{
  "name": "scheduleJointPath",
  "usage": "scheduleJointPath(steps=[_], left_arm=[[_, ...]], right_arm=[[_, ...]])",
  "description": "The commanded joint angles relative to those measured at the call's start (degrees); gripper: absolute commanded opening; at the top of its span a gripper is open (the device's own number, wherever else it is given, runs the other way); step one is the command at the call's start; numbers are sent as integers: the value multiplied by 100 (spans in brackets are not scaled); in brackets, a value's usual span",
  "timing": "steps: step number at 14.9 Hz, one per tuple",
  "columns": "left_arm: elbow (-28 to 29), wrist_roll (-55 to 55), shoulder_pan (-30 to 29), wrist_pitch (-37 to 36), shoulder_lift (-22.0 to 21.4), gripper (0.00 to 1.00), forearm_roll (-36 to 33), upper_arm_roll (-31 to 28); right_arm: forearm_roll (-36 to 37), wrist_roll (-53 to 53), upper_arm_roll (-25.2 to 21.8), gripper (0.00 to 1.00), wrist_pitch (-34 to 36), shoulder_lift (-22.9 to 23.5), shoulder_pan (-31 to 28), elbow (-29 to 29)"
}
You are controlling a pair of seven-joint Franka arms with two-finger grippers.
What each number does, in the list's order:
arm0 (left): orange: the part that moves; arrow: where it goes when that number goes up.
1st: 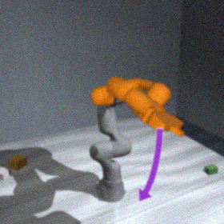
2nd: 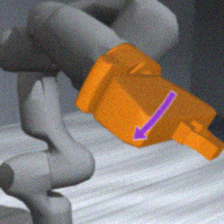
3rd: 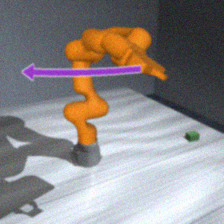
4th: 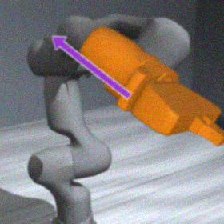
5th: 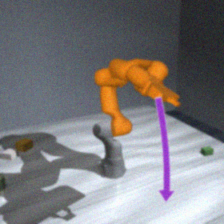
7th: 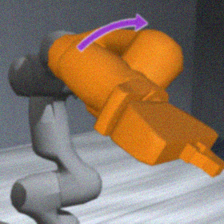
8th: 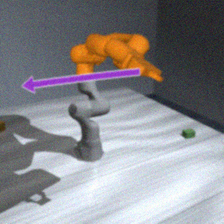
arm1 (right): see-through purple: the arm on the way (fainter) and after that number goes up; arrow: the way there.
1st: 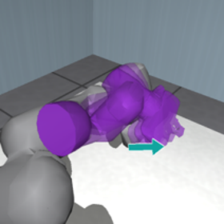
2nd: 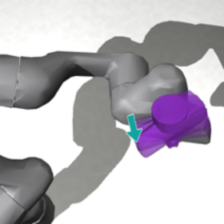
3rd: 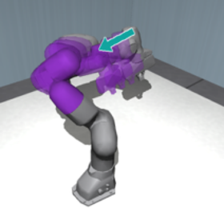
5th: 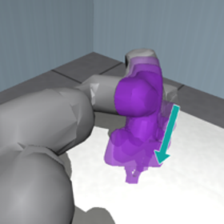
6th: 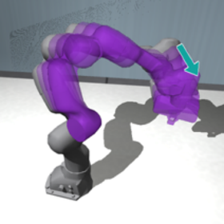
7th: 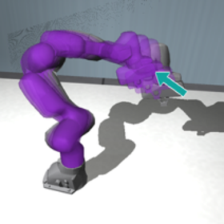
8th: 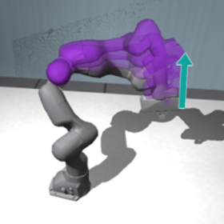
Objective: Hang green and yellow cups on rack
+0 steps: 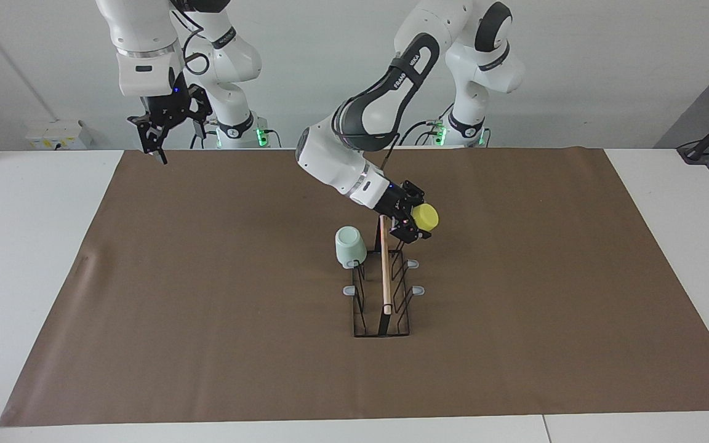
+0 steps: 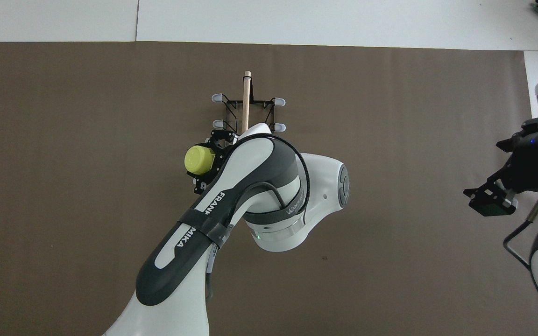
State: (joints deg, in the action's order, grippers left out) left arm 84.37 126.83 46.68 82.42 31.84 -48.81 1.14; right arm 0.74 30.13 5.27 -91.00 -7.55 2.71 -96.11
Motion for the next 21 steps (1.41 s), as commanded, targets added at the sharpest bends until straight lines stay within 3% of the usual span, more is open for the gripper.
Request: scheduleJointPath(steps=[1, 2, 3, 4, 5, 8, 12, 16, 18, 21], left_arm=[[-279, 44, 131, -270, 164, 0, -67, -87], [-315, 44, 122, -271, 173, 0, -50, -87], [-359, 61, 105, -271, 182, 20, -41, -87], [-420, 61, 78, -288, 164, 91, -41, -96], [-456, 53, 61, -341, 112, 100, -41, -96], [-448, 35, 60, -341, 85, 100, -41, -79], [-500, -26, 61, -402, 59, 100, -23, -96], [-509, -517, -141, -385, -379, 100, 12, -140], [-500, -903, -439, -289, -844, 100, 186, -105], [-456, -1693, -1027, 54, -1268, 100, 574, -105]], right_arm=[[-249, -910, 18, 100, 3, -44, -51, -101], [-407, -1113, 1, 100, -14, -44, -77, -110], [-574, -1332, -8, 100, -145, -27, -190, -136], [-680, -1421, 1, 100, -311, 17, -305, -180], [-681, -1431, 1, 100, -400, 78, -314, -180], [-681, -1545, 1, 100, -498, 447, -288, 56], [-575, -1607, -17, 100, -322, 439, -411, 22], [-575, -1589, -17, 100, -400, 395, -517, -58], [-549, -1580, -34, 100, -410, 369, -639, -22], [196, -1598, -61, 100, -735, 413, -710, 144]])
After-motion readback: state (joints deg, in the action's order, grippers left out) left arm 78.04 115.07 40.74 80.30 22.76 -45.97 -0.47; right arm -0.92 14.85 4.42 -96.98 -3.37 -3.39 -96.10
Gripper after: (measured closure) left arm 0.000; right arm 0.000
